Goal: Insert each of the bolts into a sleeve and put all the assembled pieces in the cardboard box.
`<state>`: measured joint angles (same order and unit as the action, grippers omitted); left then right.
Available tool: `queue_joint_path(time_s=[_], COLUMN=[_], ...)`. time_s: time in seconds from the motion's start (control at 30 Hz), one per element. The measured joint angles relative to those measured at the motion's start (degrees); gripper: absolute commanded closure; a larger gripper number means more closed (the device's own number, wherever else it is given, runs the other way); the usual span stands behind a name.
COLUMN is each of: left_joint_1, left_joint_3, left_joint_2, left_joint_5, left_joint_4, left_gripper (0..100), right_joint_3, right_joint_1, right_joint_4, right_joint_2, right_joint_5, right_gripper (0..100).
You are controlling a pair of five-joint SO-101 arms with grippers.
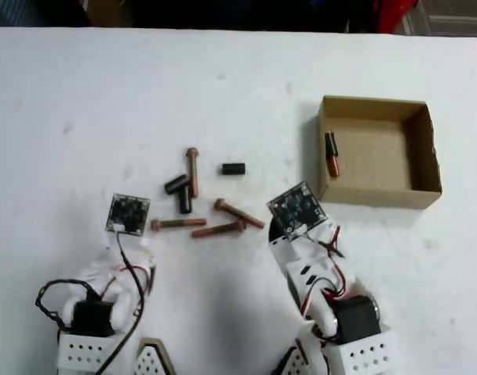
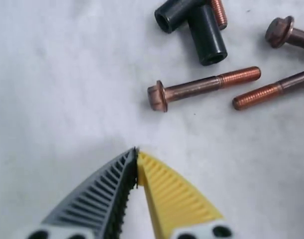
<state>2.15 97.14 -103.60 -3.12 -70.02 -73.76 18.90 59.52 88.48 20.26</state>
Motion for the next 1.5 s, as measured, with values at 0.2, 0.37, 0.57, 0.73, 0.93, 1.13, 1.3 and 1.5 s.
queue_joint_path(time_s=[0.2,0.37,0.57,0.73,0.93,1.13,1.3,1.5], left_joint_1=[0.00,0.00,0.00,0.00,0.00,0.00,-2.46,-9.67], left_joint_3=[-0.09,-5.01,-12.40,-18.81,-30.24,-41.14,-49.14,-58.46], left_joint_2=[0.00,0.00,-0.09,3.96,21.01,41.14,55.38,72.26], left_joint_5=[-5.27,-6.07,-6.42,-6.42,-6.42,-6.42,-5.98,2.20], left_joint_4=[2.99,3.25,0.79,-2.37,-3.25,-3.25,-2.73,-0.62], left_gripper=[92,92,92,92,92,92,92,89], right_joint_3=[-3.16,-6.51,-7.38,-7.38,-7.38,-7.38,-8.09,-11.34], right_joint_1=[-4.31,-5.63,-5.63,-5.63,-5.63,-5.54,-5.54,-5.54], right_joint_4=[-1.58,-6.24,-7.03,-7.03,-4.48,-2.29,-2.29,-4.22], right_joint_2=[0.18,0.18,0.18,0.97,10.02,13.71,14.24,14.33], right_joint_5=[-1.93,-5.45,-5.98,-5.98,-5.98,-5.98,-5.98,-5.98], right_gripper=[98.2,98.2,98.2,98.2,98.2,98.2,98.2,98.2])
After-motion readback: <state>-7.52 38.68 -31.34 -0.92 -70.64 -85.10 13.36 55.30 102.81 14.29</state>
